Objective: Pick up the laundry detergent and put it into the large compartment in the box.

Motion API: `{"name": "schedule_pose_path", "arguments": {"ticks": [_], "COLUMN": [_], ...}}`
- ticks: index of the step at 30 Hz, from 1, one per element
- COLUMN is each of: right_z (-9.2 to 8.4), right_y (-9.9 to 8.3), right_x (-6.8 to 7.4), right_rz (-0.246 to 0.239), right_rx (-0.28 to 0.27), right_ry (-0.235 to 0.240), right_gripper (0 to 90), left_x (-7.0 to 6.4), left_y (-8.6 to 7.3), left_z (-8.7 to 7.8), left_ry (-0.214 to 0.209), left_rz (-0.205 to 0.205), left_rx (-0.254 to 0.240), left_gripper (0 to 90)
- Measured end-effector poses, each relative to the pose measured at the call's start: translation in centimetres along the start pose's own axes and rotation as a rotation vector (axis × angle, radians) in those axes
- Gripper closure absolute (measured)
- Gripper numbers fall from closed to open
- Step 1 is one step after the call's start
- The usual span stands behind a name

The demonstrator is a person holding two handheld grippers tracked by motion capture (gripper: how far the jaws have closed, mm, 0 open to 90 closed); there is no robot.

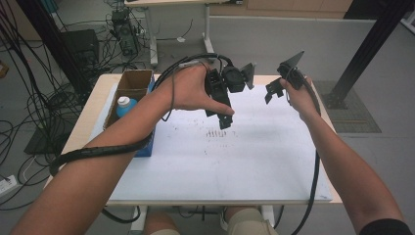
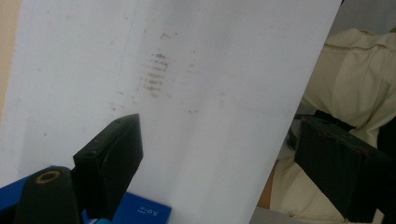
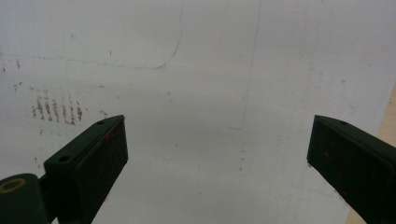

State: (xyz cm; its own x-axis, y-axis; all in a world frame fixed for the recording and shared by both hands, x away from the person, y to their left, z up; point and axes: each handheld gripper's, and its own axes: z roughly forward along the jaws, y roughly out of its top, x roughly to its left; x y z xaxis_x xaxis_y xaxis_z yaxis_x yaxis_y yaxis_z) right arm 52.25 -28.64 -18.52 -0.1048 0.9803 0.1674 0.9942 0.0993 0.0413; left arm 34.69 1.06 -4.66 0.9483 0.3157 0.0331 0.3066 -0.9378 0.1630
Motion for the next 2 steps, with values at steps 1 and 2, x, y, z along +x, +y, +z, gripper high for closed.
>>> {"name": "schedule_pose_path", "arguments": {"ticks": [1, 2], "right_z": [0.00, -0.01], "right_y": [0.00, 0.01], "right_x": [0.00, 0.01], "right_rz": [0.000, 0.001], "right_rx": [0.000, 0.001], "right_ry": [0.000, 0.000], "right_gripper": [5.1, 5.1], "left_x": [0.06, 0.09], "left_y": [-0.05, -0.11], "left_z": [-0.01, 0.03], "left_ry": [-0.002, -0.005], "left_rz": [-0.001, -0.005], "left_rx": [-0.002, -0.004], "left_gripper": [15.7, 15.7]}}
